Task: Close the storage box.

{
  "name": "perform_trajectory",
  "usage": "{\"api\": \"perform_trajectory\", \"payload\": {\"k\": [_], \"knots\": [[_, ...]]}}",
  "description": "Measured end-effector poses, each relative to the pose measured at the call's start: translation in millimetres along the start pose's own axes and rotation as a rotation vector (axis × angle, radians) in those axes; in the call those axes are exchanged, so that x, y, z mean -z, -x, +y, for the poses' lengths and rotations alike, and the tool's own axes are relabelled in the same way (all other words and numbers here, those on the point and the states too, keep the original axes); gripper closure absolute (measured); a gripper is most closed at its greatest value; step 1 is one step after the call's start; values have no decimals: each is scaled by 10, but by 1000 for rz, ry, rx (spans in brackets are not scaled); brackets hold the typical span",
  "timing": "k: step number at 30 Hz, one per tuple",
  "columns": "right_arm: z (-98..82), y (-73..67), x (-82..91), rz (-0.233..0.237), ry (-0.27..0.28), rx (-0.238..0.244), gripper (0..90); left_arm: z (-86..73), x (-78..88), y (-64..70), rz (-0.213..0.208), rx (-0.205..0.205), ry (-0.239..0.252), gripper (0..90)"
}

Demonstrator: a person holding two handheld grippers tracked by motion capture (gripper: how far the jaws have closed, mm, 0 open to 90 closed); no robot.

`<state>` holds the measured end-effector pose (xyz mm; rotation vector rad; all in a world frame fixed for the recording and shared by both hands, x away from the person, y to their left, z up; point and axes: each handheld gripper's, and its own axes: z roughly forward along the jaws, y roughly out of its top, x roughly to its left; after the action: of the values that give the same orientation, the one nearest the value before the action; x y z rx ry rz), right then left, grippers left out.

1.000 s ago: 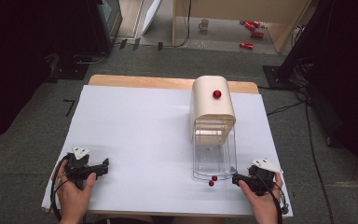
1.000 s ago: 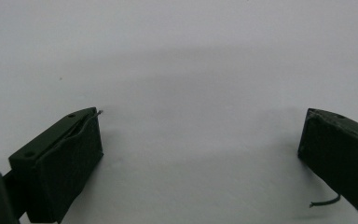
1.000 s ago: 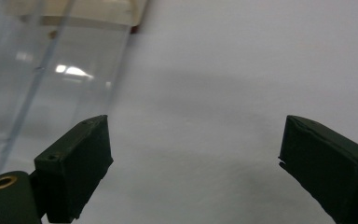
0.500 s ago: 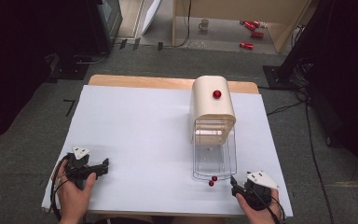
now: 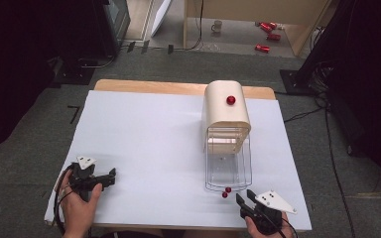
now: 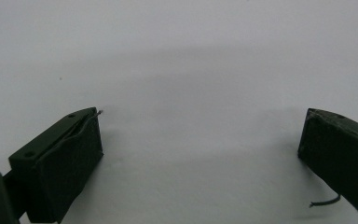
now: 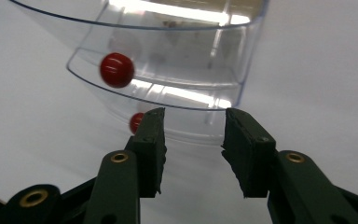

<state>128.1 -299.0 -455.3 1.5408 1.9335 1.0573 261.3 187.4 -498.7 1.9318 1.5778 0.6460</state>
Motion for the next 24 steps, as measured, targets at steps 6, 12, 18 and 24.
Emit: {"api": "perform_trajectory", "payload": {"k": [6, 12, 18, 24], "knots": [[22, -106, -24, 28, 5, 18, 637, 0, 0, 0, 0, 0, 0, 0], [51, -203, -40, 38, 22, 20, 682, 0, 0, 0, 0, 0, 0, 0], [62, -264, -84, 49, 25, 9, 724, 0, 0, 0, 0, 0, 0, 0], [79, -293, -124, 66, 26, -2, 775, 0, 0, 0, 0, 0, 0, 0]]}}
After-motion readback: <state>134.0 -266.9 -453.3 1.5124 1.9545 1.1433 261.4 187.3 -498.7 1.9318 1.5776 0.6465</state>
